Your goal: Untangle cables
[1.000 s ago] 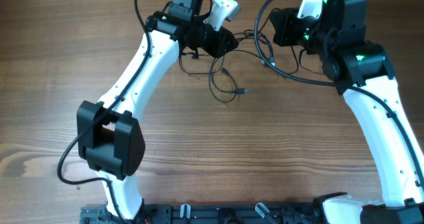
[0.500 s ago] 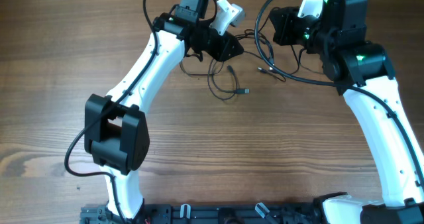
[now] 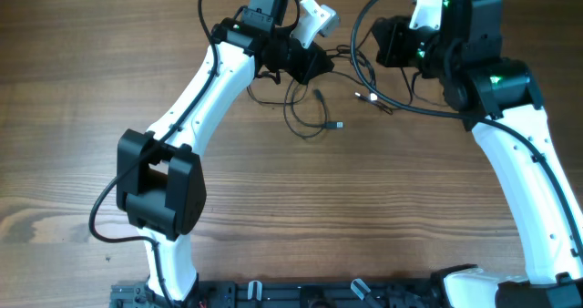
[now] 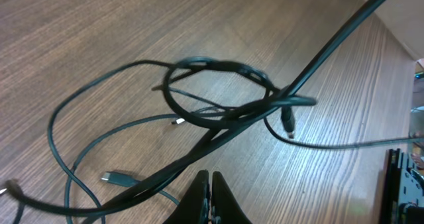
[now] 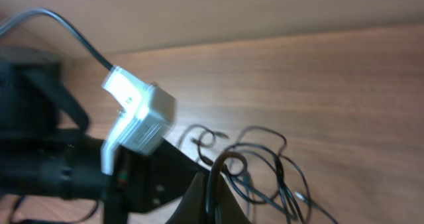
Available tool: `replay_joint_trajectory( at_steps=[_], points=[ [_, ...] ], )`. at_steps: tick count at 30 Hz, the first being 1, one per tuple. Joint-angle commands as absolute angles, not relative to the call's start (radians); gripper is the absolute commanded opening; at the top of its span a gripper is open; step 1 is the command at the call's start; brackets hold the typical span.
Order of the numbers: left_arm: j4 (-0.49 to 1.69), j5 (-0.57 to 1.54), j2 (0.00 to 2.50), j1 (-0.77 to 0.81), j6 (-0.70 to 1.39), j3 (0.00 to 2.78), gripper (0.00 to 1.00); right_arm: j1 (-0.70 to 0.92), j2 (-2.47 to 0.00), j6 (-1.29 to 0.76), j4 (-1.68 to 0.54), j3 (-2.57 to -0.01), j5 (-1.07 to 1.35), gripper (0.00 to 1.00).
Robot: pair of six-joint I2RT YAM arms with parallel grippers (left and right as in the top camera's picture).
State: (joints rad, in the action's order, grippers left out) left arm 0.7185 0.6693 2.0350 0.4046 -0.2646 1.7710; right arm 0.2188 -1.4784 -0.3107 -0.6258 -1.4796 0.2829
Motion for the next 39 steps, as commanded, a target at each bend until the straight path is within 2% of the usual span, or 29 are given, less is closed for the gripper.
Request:
replay_joint_trajectory(
  at_steps=[1, 10, 15, 17, 18, 21, 34, 39],
  points=[
    [0.705, 0.661, 2.040, 0.395, -0.280, 1.784, 0.04, 0.215, -1.457, -0.316, -0.685, -1.483, 0.185, 0.04],
    [0.685, 0.661, 2.017, 0.395, -0.276, 1.784, 0.04, 0.215, -1.466, -0.316, -0.738, -1.477, 0.138, 0.04],
    [0.687, 0.661, 2.015, 0.395, -0.277, 1.784, 0.05, 0.215, -1.466, -0.302, -0.675, -1.477, 0.253, 0.04],
    [0.689, 0.662, 2.015, 0.395, -0.277, 1.784, 0.32, 0.215, -1.466, -0.303, -0.658, -1.477, 0.279, 0.04],
    [0.688, 0.662, 2.015, 0.395, -0.281, 1.784, 0.40, 0.215, -1.466, -0.303, -0.655, -1.477, 0.280, 0.04],
    [0.683, 0.662, 2.016, 0.394, -0.293, 1.784, 0.49, 0.215, -1.465, -0.287, -0.656, -1.477, 0.308, 0.04],
    [0.685, 0.707, 2.032, 0.379, -0.562, 1.784, 0.49, 0.215, -1.395, -0.239, -0.684, -1.477, 0.421, 0.04],
    [0.694, 0.708, 2.056, 0.356, -0.589, 1.784, 0.41, 0.215, -1.349, -0.239, -0.685, -1.477, 0.421, 0.04]
  ],
)
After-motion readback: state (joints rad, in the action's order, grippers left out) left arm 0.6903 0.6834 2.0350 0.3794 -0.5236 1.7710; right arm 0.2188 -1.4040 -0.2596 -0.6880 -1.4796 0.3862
